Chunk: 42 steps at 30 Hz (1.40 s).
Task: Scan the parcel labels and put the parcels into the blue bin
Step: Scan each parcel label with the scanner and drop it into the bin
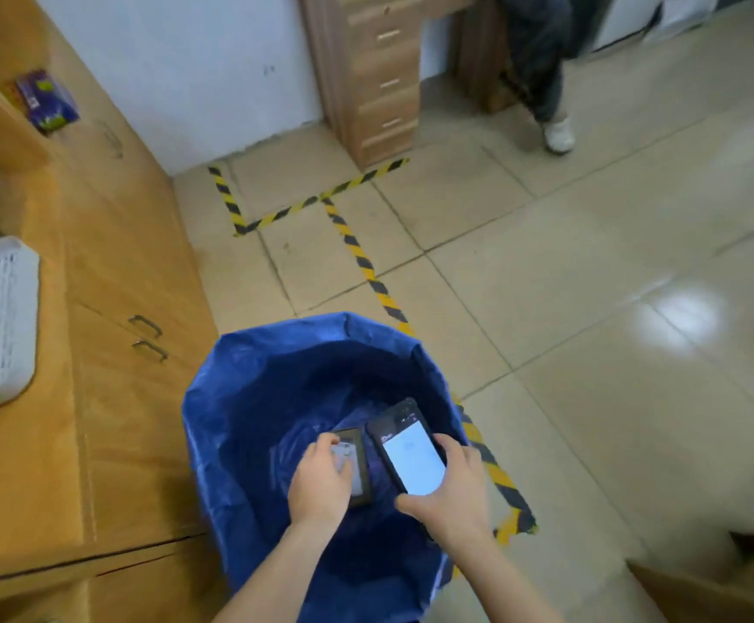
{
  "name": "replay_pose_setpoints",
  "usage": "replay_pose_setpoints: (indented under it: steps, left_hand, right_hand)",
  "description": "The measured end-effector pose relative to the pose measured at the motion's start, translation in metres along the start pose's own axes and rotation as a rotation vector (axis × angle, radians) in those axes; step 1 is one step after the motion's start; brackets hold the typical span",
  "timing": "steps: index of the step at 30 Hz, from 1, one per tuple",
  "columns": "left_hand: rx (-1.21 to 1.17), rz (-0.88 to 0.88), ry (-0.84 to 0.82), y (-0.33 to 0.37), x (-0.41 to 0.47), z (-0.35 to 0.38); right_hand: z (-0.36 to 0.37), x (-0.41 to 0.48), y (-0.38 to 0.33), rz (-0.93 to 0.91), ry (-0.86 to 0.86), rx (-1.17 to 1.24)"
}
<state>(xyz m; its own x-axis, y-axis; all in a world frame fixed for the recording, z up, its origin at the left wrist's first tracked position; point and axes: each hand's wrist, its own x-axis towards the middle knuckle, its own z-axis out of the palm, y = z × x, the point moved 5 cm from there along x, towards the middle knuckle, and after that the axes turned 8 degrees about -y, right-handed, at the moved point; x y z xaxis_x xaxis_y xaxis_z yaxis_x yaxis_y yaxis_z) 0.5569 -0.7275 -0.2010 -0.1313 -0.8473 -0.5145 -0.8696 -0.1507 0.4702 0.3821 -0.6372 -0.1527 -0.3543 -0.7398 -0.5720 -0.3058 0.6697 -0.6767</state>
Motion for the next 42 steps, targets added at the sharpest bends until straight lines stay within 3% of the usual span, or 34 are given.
replay_pose_setpoints:
  steps: [10,17,25,28,35,42]
  left_hand:
    - [0.025,0.486,-0.01,0.211,-0.164,0.046]
    - [0.193,0.719,-0.32,0.329,-0.274,0.177]
    - [0.349,1.036,-0.598,0.439,-0.388,0.312]
    - [0.395,1.171,-0.604,0.478,-0.42,0.346]
    - [0.628,1.571,-0.569,0.563,-0.446,0.413]
    - [0.866,1.808,-0.499,0.581,-0.454,0.465]
  right_hand:
    - [-0.235,-0.178,0.1,0.005,0.314,0.065]
    - [-0.362,-0.308,0.223,0.162,0.616,0.044]
    - [-0.411,-0.407,0.348,0.558,0.815,0.147]
    - [-0.421,-0.434,0.377,0.679,0.891,0.22]
    - [-0.456,-0.456,0.407,0.736,0.979,0.339]
    - [-0.469,-0.45,0.419,0.826,0.988,0.403]
